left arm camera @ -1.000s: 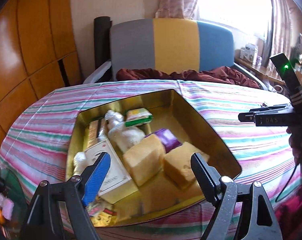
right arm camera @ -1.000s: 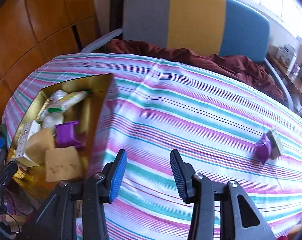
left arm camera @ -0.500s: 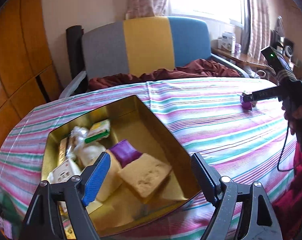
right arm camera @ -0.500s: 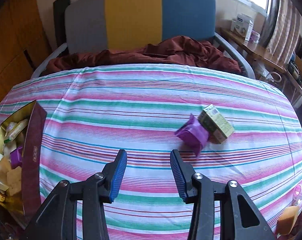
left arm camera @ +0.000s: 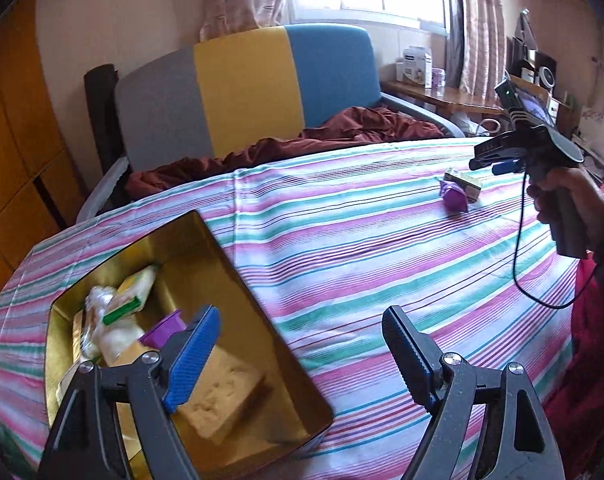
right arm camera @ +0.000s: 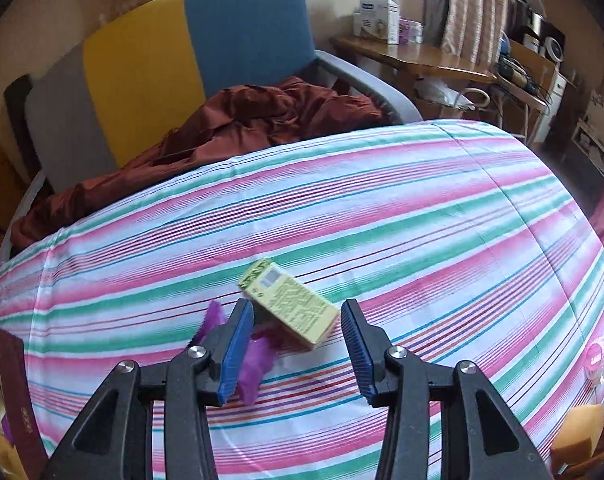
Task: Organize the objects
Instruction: 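Move both grippers back toward the last purple packet and green box, then grasp the last purple packet with the left gripper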
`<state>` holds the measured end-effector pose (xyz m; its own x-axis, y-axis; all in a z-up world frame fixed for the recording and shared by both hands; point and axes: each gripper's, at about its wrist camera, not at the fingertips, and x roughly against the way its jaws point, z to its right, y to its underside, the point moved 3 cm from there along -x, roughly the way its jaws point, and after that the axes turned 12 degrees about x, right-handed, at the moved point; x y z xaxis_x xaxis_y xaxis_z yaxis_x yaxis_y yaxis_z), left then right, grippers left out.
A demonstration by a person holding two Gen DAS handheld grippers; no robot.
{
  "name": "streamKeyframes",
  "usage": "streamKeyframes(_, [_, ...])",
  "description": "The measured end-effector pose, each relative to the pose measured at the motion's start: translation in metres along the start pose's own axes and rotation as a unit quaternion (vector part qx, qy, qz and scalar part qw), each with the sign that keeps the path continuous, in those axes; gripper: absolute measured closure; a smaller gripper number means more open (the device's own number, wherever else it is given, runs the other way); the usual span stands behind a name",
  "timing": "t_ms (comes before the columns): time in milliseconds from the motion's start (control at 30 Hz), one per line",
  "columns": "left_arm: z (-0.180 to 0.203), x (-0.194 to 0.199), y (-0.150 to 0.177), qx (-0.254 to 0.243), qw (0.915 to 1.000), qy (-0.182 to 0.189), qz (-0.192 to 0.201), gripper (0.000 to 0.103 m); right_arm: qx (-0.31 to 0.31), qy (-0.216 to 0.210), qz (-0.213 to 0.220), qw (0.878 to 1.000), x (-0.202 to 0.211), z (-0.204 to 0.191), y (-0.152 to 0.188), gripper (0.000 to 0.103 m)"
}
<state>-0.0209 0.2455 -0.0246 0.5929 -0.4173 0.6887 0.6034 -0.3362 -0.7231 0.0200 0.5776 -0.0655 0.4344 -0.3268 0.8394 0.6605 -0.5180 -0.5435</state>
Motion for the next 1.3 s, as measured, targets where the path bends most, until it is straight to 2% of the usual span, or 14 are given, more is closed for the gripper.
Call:
streamKeyframes(67, [0.012, -0.004, -0.005, -0.007, 0.9999, 0.01, 0.0, 0.019, -0.029, -0.008, -0.016, 0.999, -0.006, 0.014, 0.004, 0.057])
streamKeyframes(233, [0.047, -0.023, -0.018, -0.017, 0.9988, 0.042, -0.016, 0.019, -0.077, -0.027, -0.014, 0.997, -0.003, 0.032, 0.006, 0.057])
streamKeyframes(467, [0.087, -0.057, -0.029, -0.014, 0.9964, 0.063, -0.054, 0.019, -0.104, -0.045, -0.028, 0.993, -0.008, 0.038, 0.01, 0.057])
streamKeyframes(767, [0.123, -0.109, -0.053, 0.037, 0.9887, 0.095, -0.11, 0.022, -0.126, -0.055, -0.034, 0.99, -0.009, 0.045, 0.014, 0.057])
streamKeyframes(967, [0.158, -0.144, -0.07, 0.083, 0.9768, 0.138, -0.141, 0.025, -0.154, -0.068, -0.032, 0.985, -0.009, 0.055, 0.015, 0.057])
streamKeyframes(1100, [0.178, -0.173, -0.078, 0.11, 0.9734, 0.136, -0.148, 0.025, -0.165, -0.069, -0.027, 0.984, -0.008, 0.059, 0.015, 0.057])
streamKeyframes(1300, [0.189, -0.213, -0.085, 0.152, 0.9693, 0.113, -0.156, 0.025, -0.179, -0.064, -0.016, 0.982, -0.005, 0.065, 0.015, 0.056])
